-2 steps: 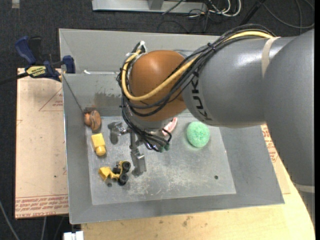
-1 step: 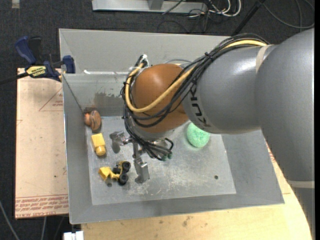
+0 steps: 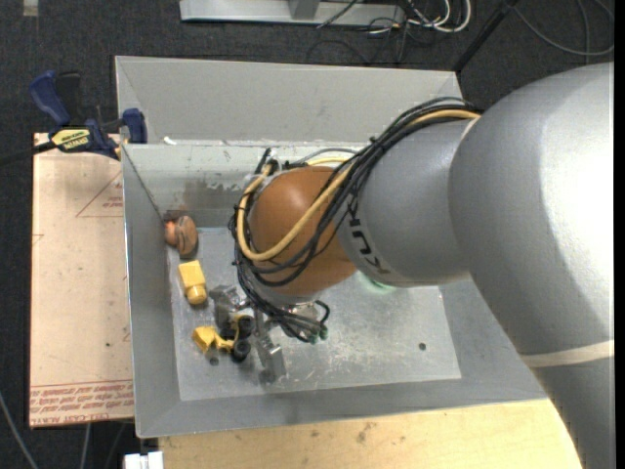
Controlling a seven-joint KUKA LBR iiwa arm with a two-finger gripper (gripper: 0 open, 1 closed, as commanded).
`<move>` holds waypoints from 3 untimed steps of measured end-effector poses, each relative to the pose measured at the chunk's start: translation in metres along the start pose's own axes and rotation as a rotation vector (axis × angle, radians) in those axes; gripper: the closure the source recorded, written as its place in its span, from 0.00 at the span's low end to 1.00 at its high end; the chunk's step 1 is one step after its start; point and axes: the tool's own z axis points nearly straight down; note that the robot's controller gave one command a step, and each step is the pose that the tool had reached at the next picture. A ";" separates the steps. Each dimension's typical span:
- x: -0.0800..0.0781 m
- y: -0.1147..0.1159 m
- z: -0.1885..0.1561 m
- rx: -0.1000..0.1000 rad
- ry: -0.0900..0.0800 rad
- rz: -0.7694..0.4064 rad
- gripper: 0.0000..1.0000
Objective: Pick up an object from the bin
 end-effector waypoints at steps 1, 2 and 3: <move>-0.009 -0.005 0.012 -0.001 -0.001 -0.251 1.00; -0.010 -0.007 0.010 -0.001 0.001 -0.280 1.00; -0.009 -0.007 0.004 -0.001 0.002 -0.281 1.00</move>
Offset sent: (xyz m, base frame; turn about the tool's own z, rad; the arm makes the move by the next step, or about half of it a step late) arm 0.0000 0.0000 0.0000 0.0000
